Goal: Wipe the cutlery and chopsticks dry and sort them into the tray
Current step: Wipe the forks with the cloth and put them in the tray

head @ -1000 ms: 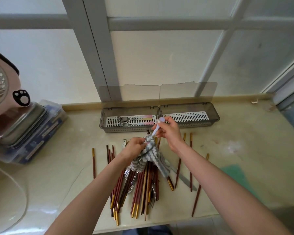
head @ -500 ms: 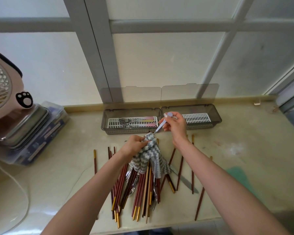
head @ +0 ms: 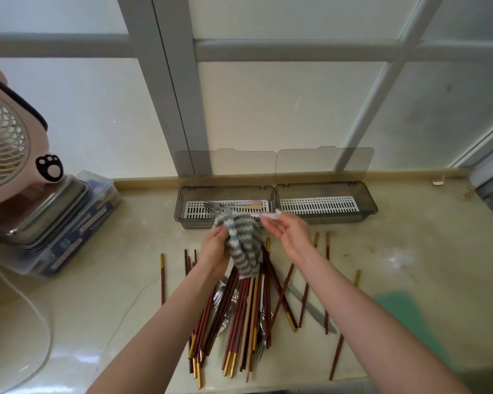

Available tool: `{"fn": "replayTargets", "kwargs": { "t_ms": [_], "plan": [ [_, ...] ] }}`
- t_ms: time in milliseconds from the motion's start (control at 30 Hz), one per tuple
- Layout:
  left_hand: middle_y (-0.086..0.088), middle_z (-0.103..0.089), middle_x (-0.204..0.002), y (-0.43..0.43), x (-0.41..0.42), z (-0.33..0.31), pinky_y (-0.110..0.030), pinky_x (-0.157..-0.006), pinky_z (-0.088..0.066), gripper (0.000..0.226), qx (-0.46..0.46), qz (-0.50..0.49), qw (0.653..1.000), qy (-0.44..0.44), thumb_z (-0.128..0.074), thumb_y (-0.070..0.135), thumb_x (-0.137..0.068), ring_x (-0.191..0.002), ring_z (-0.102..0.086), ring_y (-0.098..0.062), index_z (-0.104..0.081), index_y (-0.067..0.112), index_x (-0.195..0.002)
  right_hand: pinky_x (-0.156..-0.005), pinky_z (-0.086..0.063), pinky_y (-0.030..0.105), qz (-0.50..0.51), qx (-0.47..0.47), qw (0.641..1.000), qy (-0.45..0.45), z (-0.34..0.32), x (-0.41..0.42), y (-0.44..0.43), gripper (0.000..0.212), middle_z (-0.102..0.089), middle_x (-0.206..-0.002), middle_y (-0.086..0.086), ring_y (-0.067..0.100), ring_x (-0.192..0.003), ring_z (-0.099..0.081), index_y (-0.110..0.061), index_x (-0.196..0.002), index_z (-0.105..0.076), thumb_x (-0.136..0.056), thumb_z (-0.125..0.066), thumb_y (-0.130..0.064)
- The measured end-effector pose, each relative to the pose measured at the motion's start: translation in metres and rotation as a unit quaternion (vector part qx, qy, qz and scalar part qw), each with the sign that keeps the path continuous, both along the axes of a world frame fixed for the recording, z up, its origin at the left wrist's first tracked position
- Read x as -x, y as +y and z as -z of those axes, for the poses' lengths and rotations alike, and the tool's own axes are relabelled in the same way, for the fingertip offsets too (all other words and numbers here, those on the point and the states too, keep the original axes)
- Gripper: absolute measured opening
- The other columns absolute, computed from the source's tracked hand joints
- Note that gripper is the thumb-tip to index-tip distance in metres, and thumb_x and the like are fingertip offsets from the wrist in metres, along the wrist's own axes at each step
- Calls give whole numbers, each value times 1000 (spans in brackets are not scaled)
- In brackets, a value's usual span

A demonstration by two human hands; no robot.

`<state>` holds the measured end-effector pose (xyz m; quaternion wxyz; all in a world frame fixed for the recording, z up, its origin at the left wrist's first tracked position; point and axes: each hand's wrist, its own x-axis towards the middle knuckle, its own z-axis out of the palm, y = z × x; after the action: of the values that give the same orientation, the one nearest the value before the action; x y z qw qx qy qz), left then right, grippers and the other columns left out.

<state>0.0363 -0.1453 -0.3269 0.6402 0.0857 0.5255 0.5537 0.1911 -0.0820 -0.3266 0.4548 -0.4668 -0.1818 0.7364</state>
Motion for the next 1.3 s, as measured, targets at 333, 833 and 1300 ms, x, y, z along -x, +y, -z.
{"fn": "replayTargets", "kwargs": {
  "t_ms": [333,833,1300],
  "plan": [
    [-12,-62,-92,15,3,-11,-33,-64,-48,12,47,-185,981,10,-48,10,-94,-80,-60,-22,-56,6,-86,-46,-49,22,-165,8,977,-133,9,27,-31,9,-65,-61,11,15,-47,-60,-4,-80,-56,-87,-62,-2],
    [-12,-66,-99,-1,-15,-7,-34,-80,-54,19,2,-41,994,102,-42,11,-96,-95,-64,-24,-60,4,-96,-45,-44,19,-175,-44,959,-217,7,48,-32,15,-61,-69,1,9,-53,-53,-11,-96,-61,-89,-62,-24],
    [-2,-65,-82,-3,1,-1,-9,-53,-48,18,15,160,876,455,-62,21,-87,-71,-62,-10,-68,6,-94,-54,-39,14,-157,-167,925,-302,2,65,7,16,-65,-93,6,2,-58,-47,-10,-103,-68,-90,-58,-6]
  ]
}}
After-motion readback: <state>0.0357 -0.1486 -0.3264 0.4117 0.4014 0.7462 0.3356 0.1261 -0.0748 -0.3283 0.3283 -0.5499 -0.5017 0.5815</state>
